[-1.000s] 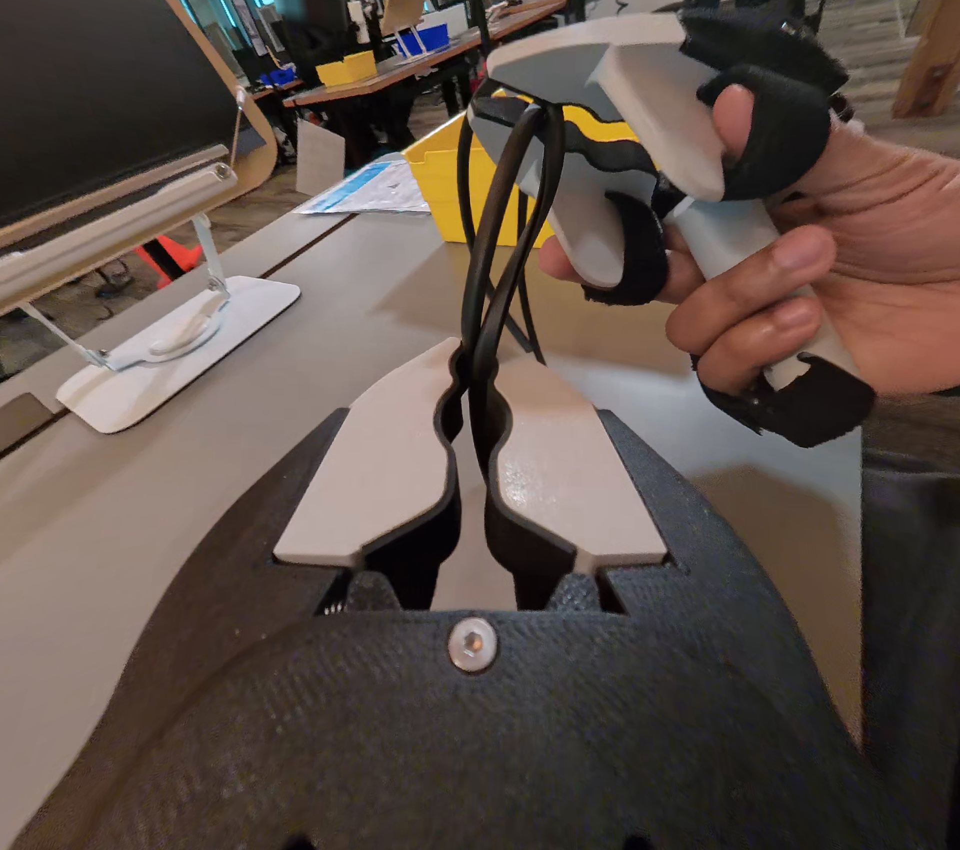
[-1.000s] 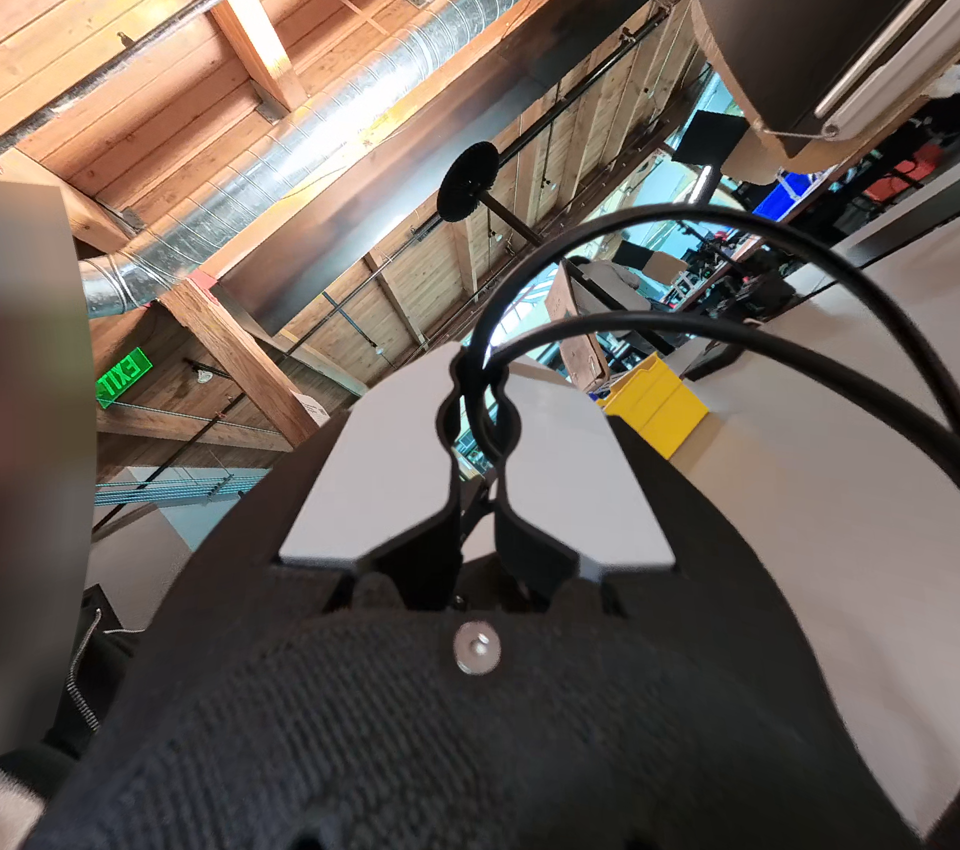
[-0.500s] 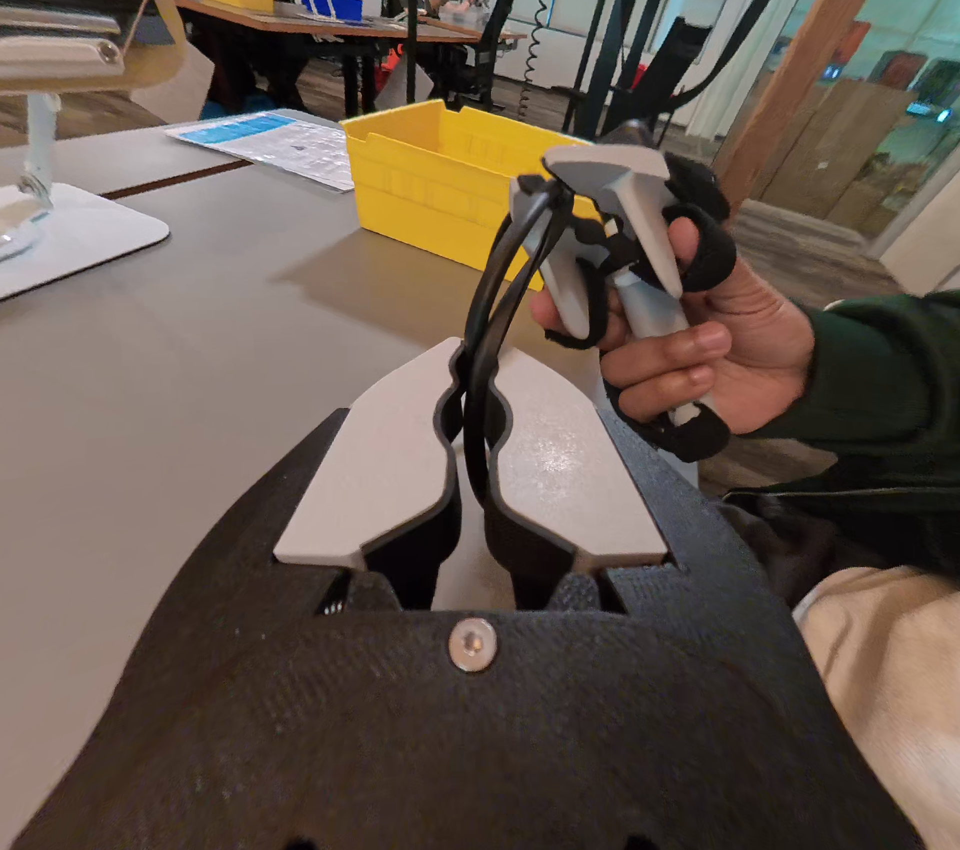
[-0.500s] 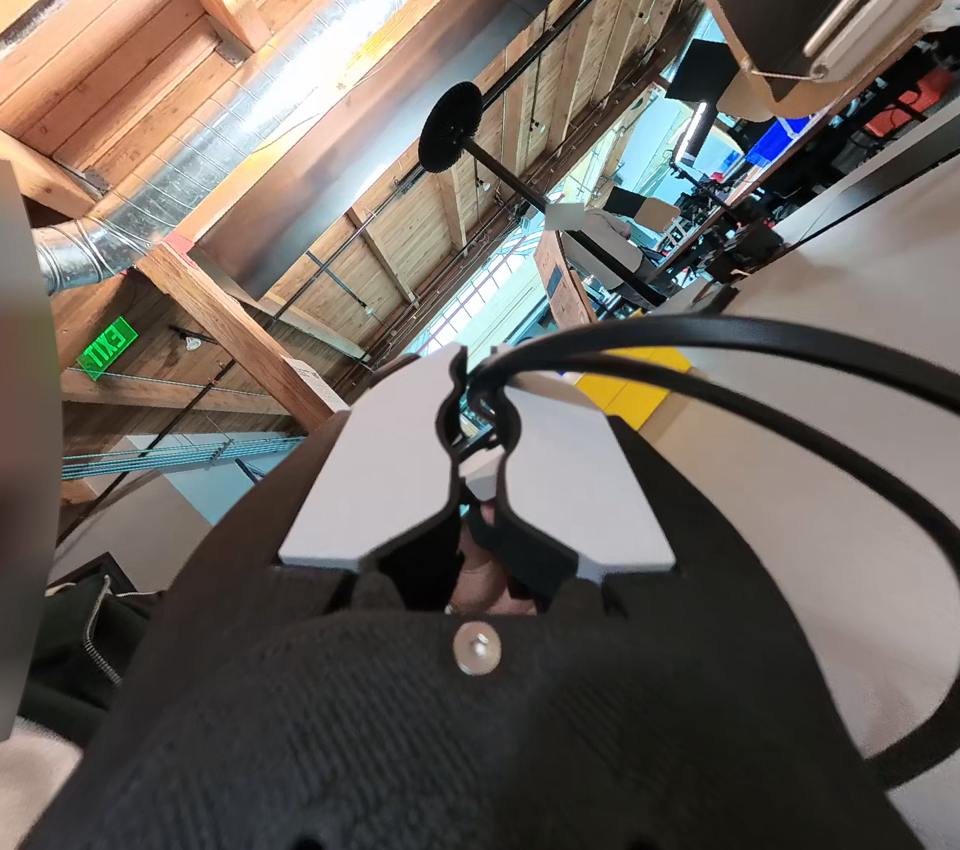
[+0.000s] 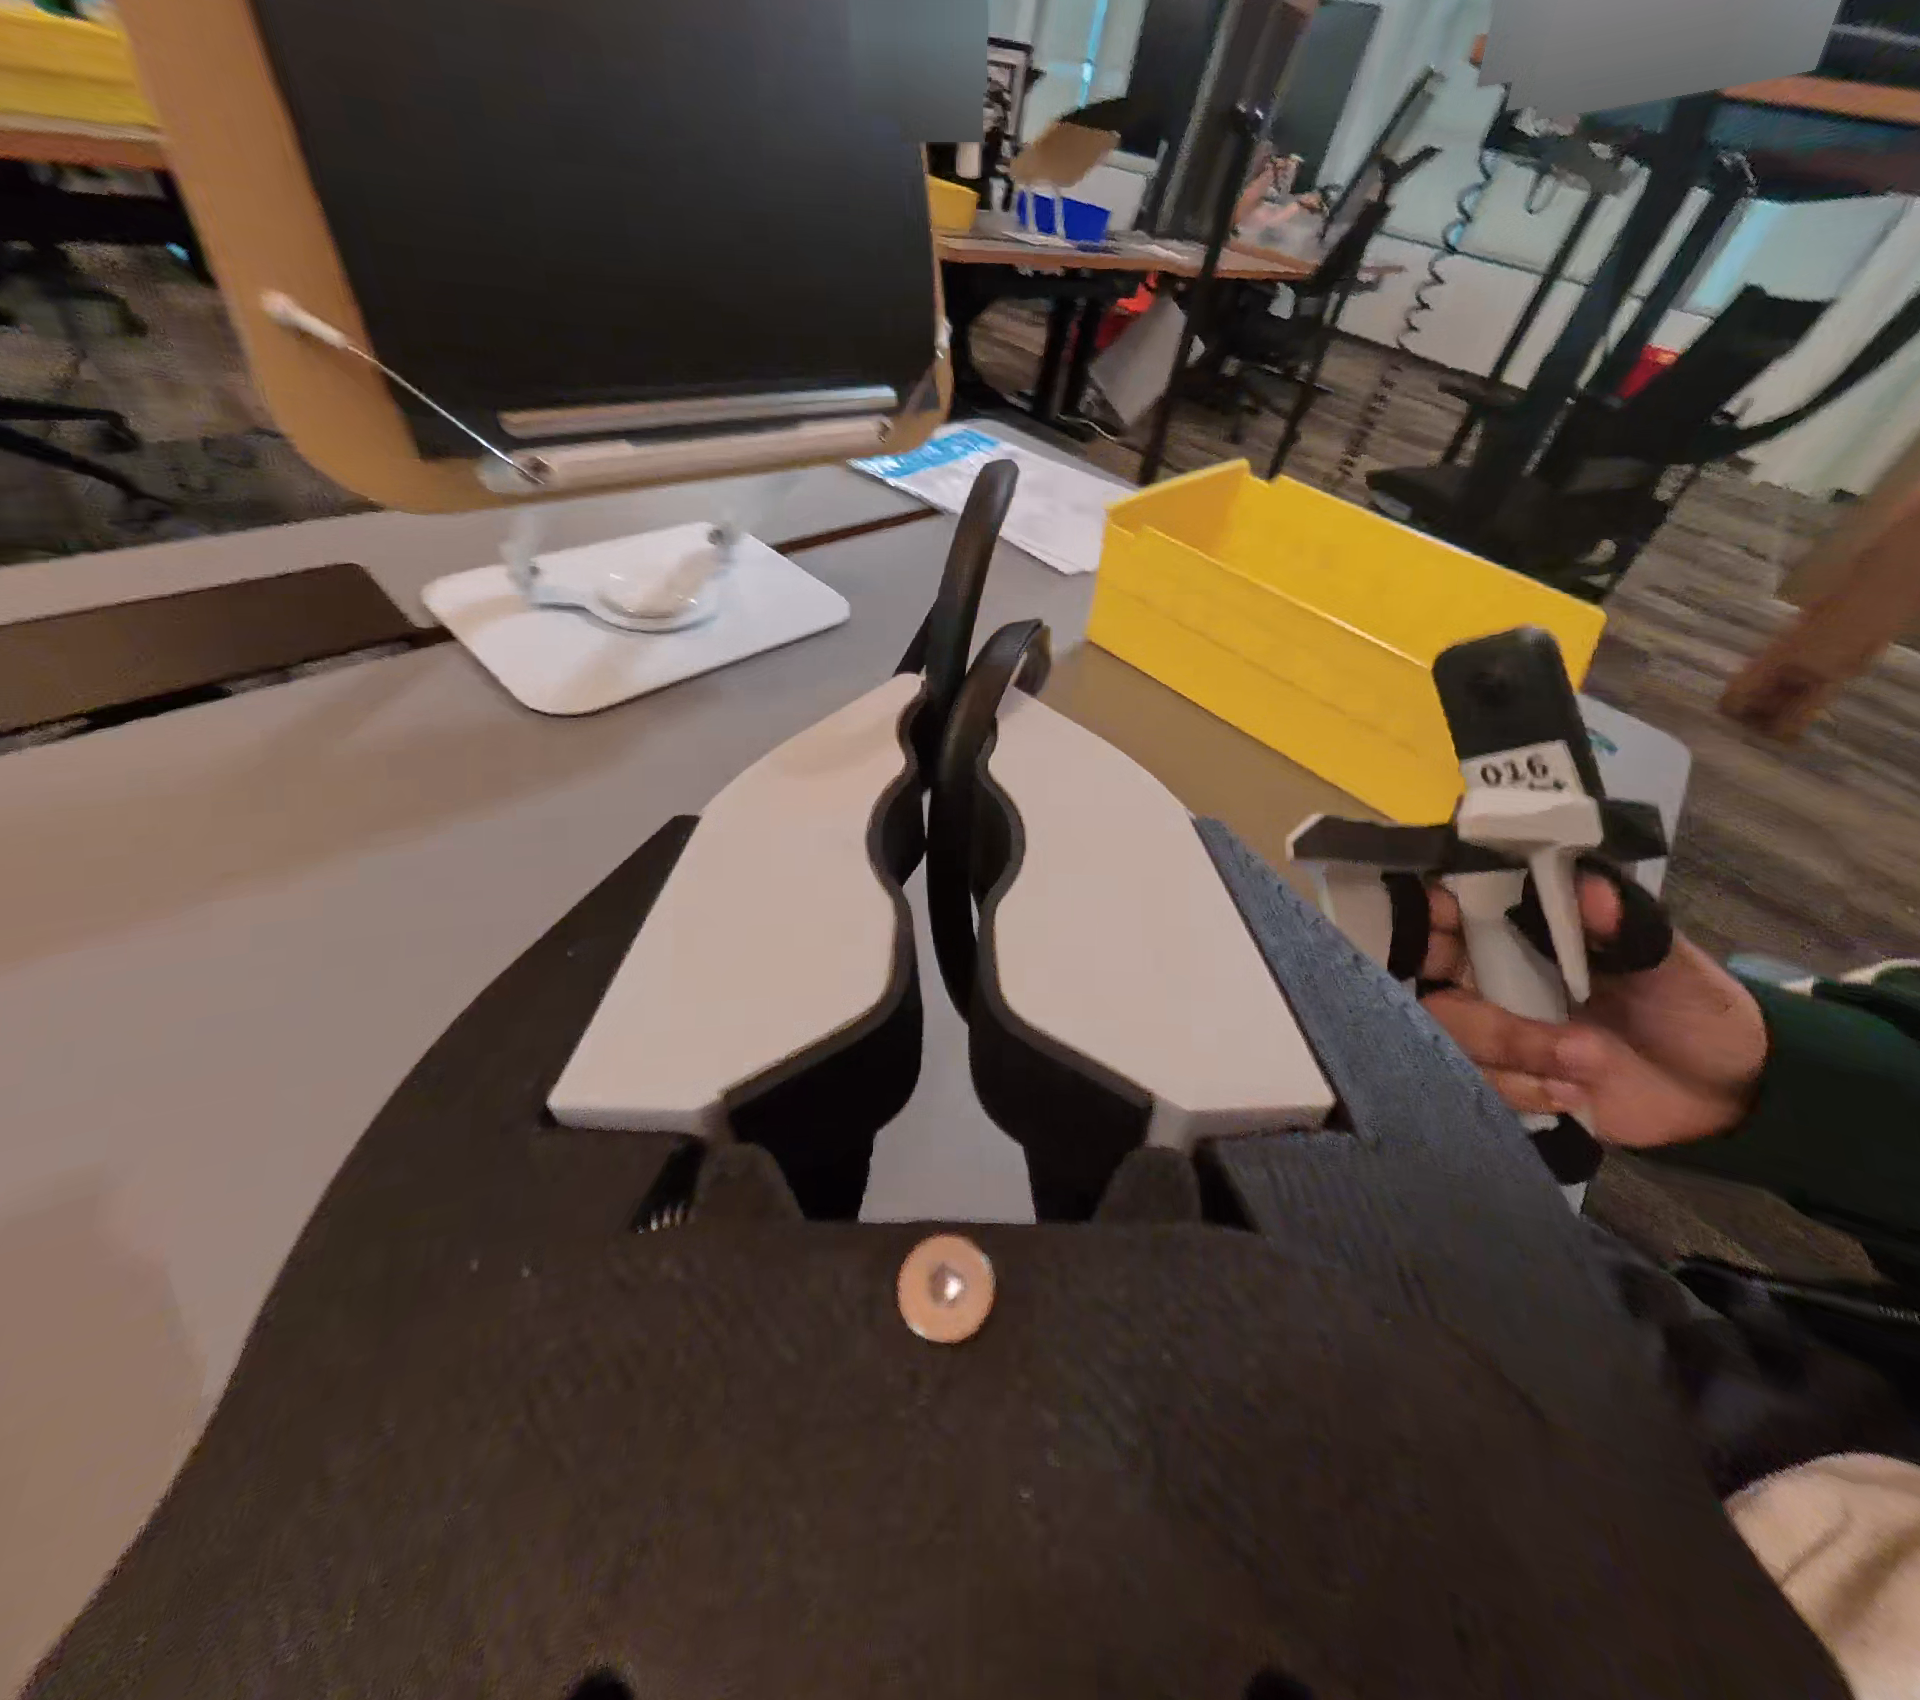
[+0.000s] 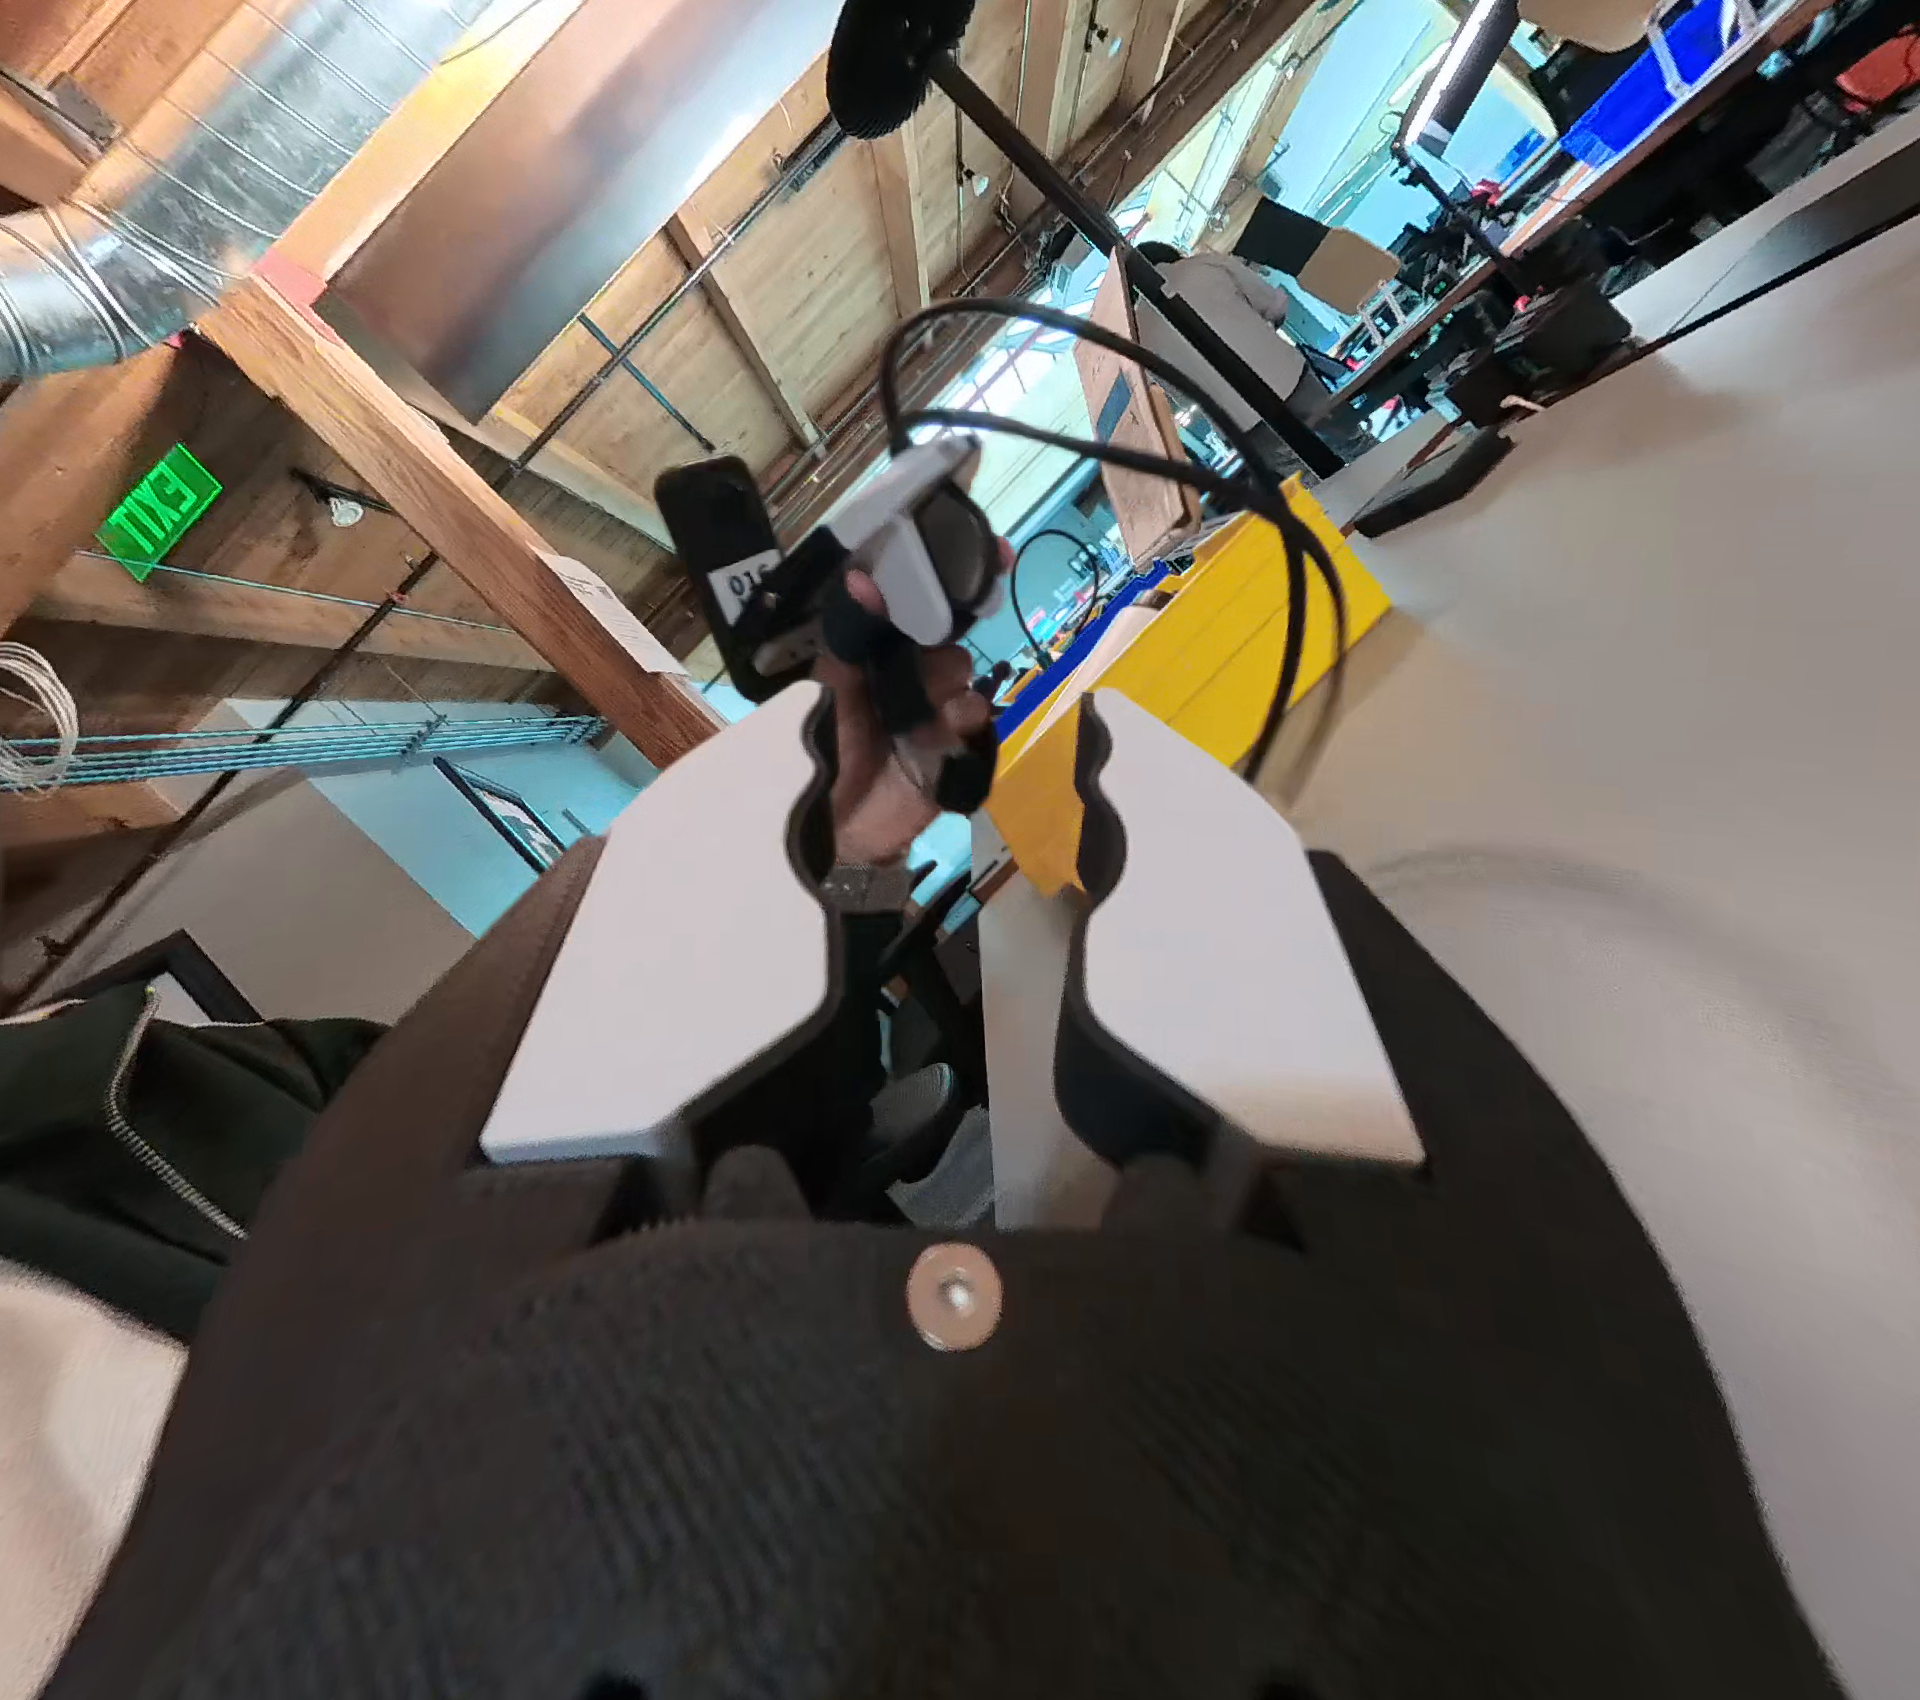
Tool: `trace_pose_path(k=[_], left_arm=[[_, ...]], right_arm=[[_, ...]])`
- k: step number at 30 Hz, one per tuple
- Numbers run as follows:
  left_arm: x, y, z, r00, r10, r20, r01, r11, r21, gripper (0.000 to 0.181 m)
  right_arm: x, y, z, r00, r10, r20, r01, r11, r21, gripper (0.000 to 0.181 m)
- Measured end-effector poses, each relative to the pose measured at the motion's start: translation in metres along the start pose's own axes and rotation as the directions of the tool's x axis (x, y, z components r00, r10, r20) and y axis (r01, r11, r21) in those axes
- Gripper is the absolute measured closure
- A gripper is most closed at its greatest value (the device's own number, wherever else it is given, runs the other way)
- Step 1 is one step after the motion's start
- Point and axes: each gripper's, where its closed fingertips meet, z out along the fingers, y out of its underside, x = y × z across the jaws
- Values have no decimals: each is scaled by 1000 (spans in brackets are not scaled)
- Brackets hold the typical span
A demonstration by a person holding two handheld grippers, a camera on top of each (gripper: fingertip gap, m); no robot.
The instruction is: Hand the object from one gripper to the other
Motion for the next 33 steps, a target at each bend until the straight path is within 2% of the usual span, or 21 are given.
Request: trace_pose_path(k=[6,11,15,19,23,25,27,29,30,31,33], left_arm=[[-7,-48,-39,998,34,55,-38,997,73,178],[-2,-61,-51,997,53,50,-57,994,88,179],[12,-49,-41,998,70,-9,-70,998,7,178],[45,-22,-22,986,97,-137,-115,985,-131,178],[82,-6,-8,963,100,-249,-147,973,-178,178],[97,-2,-4,953,75,-292,-132,975,-179,178],[107,1,-2,944,63,-324,-128,975,-183,178],[113,3,0,940,65,-336,-134,974,-185,178],[114,2,0,939,68,-336,-136,974,-183,178],[113,2,0,941,70,-332,-137,974,-181,178],[110,1,-1,946,78,-316,-140,974,-177,178]], right_arm=[[6,-2,-3,999,41,-9,-41,999,24,140],[6,1,-1,997,-57,-55,57,998,-12,136],[4,2,0,947,-294,-127,285,955,-83,124],[-4,9,5,828,-545,-130,520,834,-182,117],[-2,16,6,752,-646,-131,605,756,-250,116],[3,18,6,746,-651,-143,602,750,-275,122],[7,19,4,742,-653,-153,596,747,-295,143],[8,18,4,737,-658,-153,599,741,-303,150],[6,18,3,737,-660,-142,602,738,-306,167],[4,18,3,736,-664,-131,607,733,-307,177],[1,19,3,729,-675,-119,618,722,-312,181]])
